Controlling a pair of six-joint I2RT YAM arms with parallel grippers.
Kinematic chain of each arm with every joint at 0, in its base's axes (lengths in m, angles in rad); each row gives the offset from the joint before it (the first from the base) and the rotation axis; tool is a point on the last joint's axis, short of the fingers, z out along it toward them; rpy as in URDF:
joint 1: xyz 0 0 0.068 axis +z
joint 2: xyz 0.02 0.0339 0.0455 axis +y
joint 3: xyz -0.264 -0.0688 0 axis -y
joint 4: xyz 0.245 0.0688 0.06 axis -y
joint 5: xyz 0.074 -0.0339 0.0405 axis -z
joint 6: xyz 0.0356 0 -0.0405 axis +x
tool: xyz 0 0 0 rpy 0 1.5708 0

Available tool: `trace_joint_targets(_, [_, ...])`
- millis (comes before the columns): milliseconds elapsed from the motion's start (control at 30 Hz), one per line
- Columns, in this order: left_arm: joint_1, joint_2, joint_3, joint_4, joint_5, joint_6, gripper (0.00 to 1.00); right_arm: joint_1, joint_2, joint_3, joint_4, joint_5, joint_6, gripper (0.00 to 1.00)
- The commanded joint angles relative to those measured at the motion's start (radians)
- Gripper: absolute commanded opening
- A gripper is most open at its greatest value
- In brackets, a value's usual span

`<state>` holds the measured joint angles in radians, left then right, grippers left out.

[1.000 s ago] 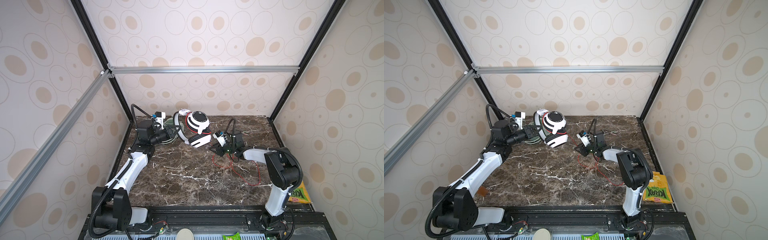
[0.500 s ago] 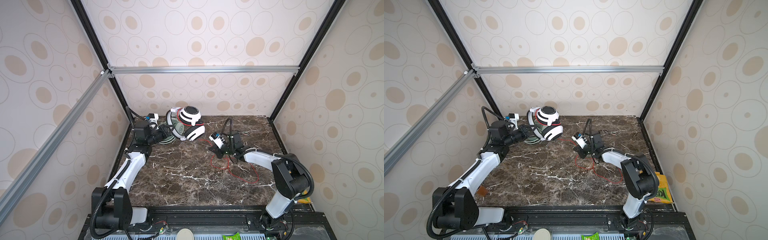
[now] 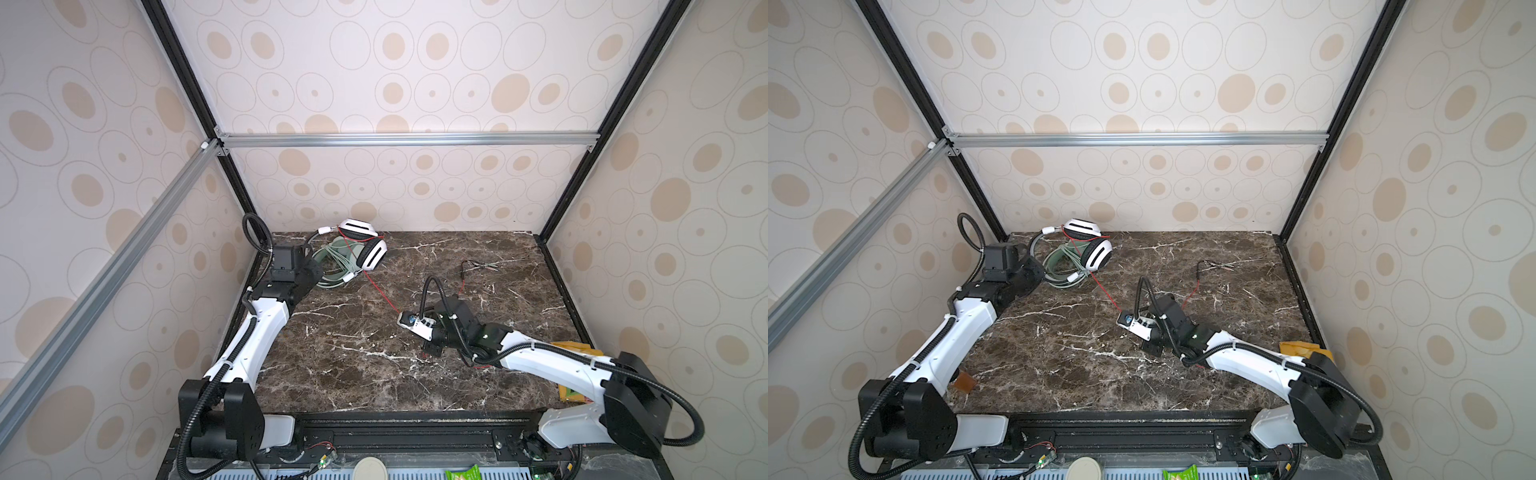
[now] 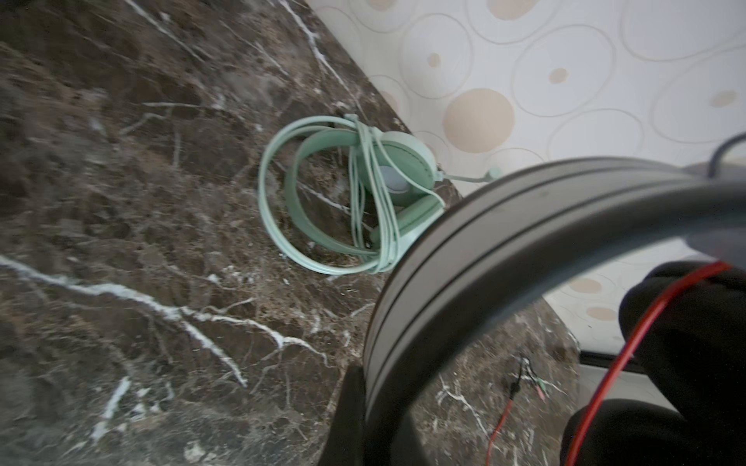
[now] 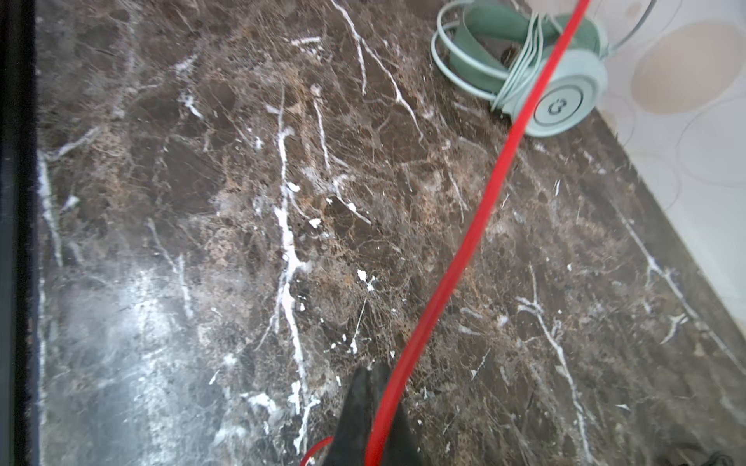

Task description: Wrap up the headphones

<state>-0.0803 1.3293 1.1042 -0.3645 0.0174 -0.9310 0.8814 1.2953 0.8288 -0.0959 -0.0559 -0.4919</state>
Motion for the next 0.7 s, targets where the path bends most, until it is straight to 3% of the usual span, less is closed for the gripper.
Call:
trace_joint_targets(0, [-0.029,-0.075,0.079,0.005,-0.205,-0.031,0.0,0.062,-0.065,0.023,-0.126,0.109,-0.078,0.0])
trace_joint_targets(167, [-0.129,-0.083,0.078,0.021,-0.326,0.034,0.0,0.118,-0.083,0.094,-0.215,0.184,-0.094,0.0])
trace_joint_targets(400, [-0.349,-0.012,0.128,-0.002,-0.549,0.228,0.0,0.124,-0.073,0.233,-0.227,0.447,-0.086,0.0])
trace_joint_targets(667, [-0.494,0.125,0.21,-0.056,-0.664,0.469,0.0,0.067,-0.064,0.359,-0.151,0.492,-0.161,0.0])
